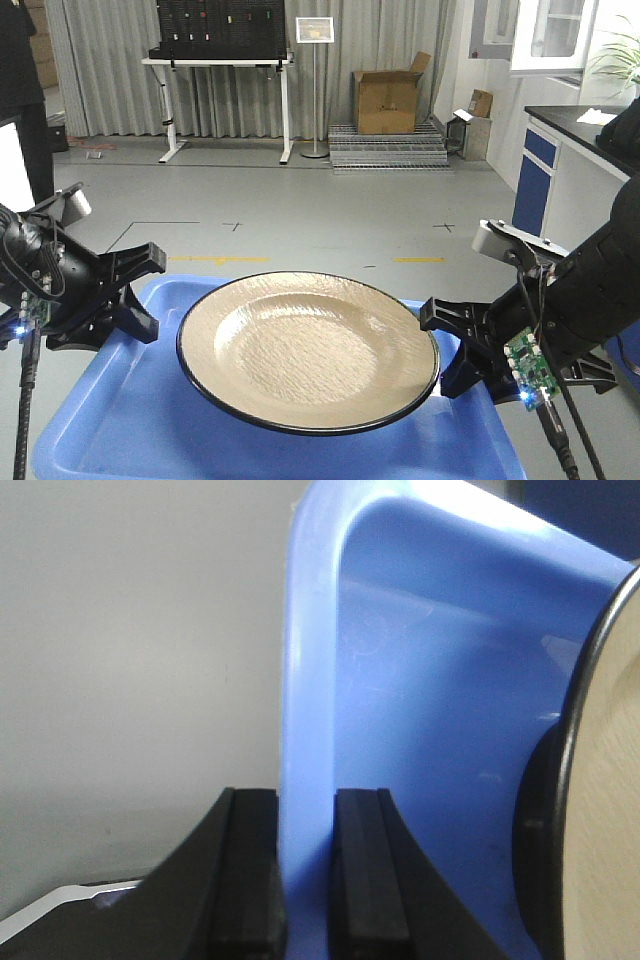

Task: Place disk in tray to left cabinet
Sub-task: 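Hold the tray level while the base drives to the cabinet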

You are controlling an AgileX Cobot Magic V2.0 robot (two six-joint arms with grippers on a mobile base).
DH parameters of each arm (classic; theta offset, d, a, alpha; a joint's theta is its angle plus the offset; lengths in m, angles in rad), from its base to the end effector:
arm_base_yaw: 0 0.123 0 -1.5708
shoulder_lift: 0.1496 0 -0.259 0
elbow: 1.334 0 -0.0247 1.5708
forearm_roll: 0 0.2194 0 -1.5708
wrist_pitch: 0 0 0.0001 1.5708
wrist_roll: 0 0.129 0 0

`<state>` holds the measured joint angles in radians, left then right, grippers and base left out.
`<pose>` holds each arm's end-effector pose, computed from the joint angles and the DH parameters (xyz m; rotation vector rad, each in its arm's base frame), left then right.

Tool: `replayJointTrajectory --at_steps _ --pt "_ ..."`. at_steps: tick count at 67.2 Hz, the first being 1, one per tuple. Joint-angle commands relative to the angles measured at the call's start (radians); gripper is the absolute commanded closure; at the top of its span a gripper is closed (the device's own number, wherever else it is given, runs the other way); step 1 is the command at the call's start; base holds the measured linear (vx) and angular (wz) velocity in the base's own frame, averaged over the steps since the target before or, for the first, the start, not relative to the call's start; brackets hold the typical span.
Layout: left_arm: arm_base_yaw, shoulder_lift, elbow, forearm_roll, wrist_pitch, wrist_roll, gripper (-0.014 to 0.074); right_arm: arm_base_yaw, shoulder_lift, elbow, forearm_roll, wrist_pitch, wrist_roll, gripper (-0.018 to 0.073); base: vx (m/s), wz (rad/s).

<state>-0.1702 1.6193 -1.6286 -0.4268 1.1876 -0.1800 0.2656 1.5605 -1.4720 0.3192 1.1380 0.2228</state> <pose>0.3123 -0.1039 0.3189 -0.0980 2.6646 -0.6930 0.2888 0.1167 0.2926 0.0386 2.7453 0.5738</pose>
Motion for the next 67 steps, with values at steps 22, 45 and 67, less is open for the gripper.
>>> replayJointTrajectory --at_steps 22,45,67 --pt "-0.022 -0.040 -0.037 -0.160 -0.037 -0.021 0.0597 0.012 -0.048 -0.041 0.128 -0.072 -0.004 0.0563 0.56 -0.06" --pt "-0.022 -0.040 -0.037 -0.159 -0.037 -0.021 0.0597 0.012 -0.048 -0.041 0.129 -0.072 -0.004 0.0563 0.60 -0.02" --pt "-0.022 -0.040 -0.037 -0.160 -0.037 -0.021 0.0597 0.012 -0.048 -0.041 0.128 -0.073 -0.004 0.0563 0.64 -0.01"
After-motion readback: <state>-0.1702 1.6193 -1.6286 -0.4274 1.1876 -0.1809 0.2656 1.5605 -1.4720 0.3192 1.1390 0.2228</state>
